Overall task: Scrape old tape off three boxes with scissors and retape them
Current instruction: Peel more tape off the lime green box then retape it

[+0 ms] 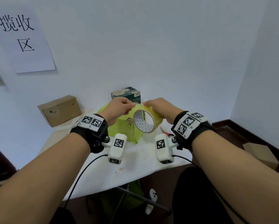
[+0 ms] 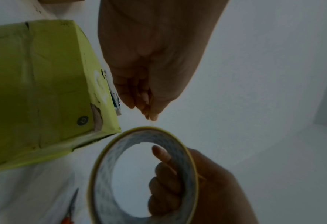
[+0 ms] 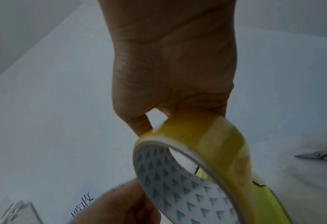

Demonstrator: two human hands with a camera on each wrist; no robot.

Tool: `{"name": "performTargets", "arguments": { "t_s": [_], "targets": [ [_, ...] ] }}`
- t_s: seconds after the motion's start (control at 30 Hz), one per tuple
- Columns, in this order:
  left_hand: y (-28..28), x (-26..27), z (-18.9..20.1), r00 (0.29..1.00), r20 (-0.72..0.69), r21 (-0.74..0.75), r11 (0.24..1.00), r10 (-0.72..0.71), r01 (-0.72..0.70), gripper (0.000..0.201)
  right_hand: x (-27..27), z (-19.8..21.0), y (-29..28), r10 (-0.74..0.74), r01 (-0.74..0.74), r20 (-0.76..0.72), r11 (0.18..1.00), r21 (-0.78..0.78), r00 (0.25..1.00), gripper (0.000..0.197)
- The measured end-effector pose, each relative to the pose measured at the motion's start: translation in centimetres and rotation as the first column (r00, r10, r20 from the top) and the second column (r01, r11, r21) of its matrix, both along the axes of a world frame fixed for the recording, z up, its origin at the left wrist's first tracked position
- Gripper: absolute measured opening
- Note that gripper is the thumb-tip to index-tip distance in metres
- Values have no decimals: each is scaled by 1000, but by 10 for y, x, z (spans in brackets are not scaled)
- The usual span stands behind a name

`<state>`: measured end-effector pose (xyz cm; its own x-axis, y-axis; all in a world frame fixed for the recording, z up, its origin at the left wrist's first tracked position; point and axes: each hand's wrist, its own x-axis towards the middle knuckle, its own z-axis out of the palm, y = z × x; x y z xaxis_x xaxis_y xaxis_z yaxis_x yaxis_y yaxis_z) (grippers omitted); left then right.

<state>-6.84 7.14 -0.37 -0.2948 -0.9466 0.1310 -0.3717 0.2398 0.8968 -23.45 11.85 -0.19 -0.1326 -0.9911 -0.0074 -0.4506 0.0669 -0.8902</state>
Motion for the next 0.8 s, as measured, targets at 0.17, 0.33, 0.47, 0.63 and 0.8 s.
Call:
{"name": "performTargets", "arguments": {
  "t_s": [0.17,0.33,0.47,0.63,0.8],
  "targets": [
    [-2,7,-16,997,-36,-19,997,75,-76,22,6,3,-1,42,-44,-98,999,-20,994,31],
    [-3,14,-16,988,-152,160,987,13,12,19,12,1,0,71,-78,-209,997,-25,975,18],
    [1,12,-11,993,-76,83,992,-92,99,15,11,-5,-1,84,-89,-199,996,-19,976,18],
    [1,10,-9,988,-5,138,979,-151,150,16,9,-10,2,106,-116,-186,992,-42,977,22],
    [4,11,-5,981,107,115,982,-161,148,13,10,-15,0,117,-119,-222,993,4,968,21]
  ]
}}
